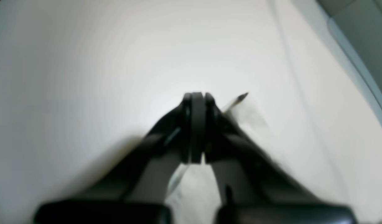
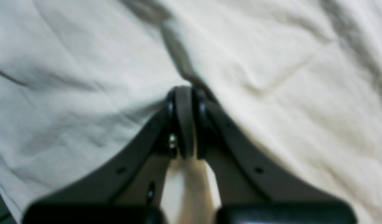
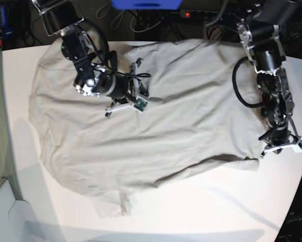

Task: Layout the t-shirt on the table in an organized manner, then fold the t-shirt properly
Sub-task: 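Grasp the shirt near the collar with both grippers and pull inward, then drag the shirt with both grippers to smooth its body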

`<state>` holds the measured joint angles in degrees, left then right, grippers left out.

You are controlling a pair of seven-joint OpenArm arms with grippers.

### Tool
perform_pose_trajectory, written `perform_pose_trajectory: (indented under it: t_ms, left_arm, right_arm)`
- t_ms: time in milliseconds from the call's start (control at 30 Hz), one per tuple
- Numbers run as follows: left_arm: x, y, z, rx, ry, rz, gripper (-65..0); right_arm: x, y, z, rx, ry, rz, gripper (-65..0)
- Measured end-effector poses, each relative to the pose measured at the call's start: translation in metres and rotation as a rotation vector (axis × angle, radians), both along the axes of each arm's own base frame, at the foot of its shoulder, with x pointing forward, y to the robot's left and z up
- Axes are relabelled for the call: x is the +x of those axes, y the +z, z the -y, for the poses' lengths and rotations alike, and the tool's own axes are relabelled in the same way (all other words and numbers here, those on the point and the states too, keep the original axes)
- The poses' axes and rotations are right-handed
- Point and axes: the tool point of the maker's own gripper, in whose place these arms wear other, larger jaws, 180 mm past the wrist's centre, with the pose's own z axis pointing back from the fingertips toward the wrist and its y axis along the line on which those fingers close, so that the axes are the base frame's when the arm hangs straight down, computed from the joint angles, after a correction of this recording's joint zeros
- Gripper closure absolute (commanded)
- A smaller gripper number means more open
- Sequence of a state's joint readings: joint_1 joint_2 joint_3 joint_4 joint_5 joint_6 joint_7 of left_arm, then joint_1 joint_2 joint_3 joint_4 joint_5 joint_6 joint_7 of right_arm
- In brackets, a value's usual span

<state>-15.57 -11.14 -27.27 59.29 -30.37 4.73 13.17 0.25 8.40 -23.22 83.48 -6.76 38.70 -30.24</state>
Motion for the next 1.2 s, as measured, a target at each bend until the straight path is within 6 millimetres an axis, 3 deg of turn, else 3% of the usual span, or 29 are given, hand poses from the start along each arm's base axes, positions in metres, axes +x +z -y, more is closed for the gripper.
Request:
perform_pose_trajectory:
  t_ms: [133, 300, 367, 567, 800, 1000, 1200]
  left_arm:
    - [-0.02, 0.002, 0.032, 0.002, -0.075, 0.006, -0.1]
    - [-0.065, -0.057, 0.061, -0.082, -0.083, -0.132, -0.1]
    - [-0.069, -0.061, 0.06, -0.078, -0.073, -0.127, -0.1]
    - [-0.085, -0.069, 0.064, -0.059, -0.08, -0.133, -0.1]
    - [-0.116, -0.073, 0.099, -0.027, -0.114, -0.172, -0.1]
    - [-0.156, -0.072, 0.129, -0.034, -0.146, -0.228, -0.1]
    - [-0.208, -0.066, 0.15, -0.073, -0.156, -0.293, -0.1]
  right_arm:
    - [-0.005, 0.009, -0.009, -0.034, 0.014, 0.014, -1.0]
    - [-0.001, 0.028, -0.024, -0.016, 0.02, 0.055, -1.0]
    - [0.004, 0.043, -0.035, 0.029, 0.024, 0.091, -1.0]
    - [0.008, 0.051, -0.031, 0.02, 0.023, 0.117, -1.1]
    - [0.02, 0.059, -0.032, 0.023, 0.022, 0.147, -1.1]
    - [0.017, 0.057, -0.031, 0.019, 0.022, 0.139, -1.1]
    - [0.024, 0.062, -0.032, 0.024, 0.022, 0.157, -1.1]
